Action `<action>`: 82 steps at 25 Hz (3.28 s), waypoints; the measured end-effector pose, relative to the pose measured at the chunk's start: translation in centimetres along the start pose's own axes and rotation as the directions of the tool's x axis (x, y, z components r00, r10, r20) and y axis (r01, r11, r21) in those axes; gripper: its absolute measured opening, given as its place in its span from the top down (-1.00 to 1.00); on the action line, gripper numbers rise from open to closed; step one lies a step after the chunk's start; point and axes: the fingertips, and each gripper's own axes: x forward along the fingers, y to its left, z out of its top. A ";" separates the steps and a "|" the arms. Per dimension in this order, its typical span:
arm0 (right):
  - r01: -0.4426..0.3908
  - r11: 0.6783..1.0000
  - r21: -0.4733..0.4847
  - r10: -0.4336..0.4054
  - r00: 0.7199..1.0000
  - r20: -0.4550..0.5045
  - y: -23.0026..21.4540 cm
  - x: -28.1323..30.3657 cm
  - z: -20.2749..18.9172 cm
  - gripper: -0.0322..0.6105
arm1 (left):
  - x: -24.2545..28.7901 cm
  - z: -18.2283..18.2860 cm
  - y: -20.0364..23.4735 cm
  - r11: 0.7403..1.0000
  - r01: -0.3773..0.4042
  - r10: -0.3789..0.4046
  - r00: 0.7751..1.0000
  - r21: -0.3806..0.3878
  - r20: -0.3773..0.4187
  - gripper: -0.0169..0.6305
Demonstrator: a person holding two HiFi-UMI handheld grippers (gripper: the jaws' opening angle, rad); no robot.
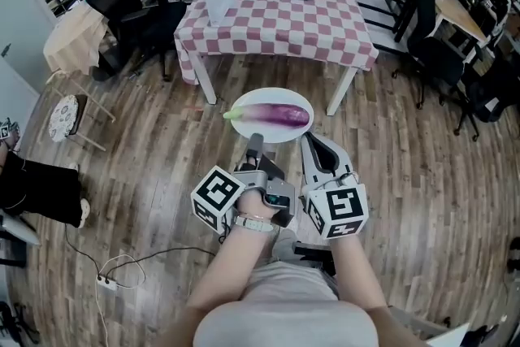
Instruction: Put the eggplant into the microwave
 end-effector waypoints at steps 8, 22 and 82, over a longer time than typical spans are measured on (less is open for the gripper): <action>-0.021 1.000 0.015 0.021 1.000 0.018 -3.3 3.5 0.1 0.83 | 5.1 0.0 -0.3 1.000 -0.005 0.004 1.000 0.023 0.012 0.90; -0.058 0.998 0.013 0.057 0.998 0.037 -9.4 7.8 0.4 0.83 | 11.8 -1.2 -1.1 1.000 0.018 -0.019 0.999 0.025 0.043 0.90; -0.015 1.000 0.000 0.015 1.000 -0.009 -17.6 41.4 1.8 0.82 | 45.1 14.0 -1.7 0.999 0.045 -0.044 0.995 0.020 -0.085 0.90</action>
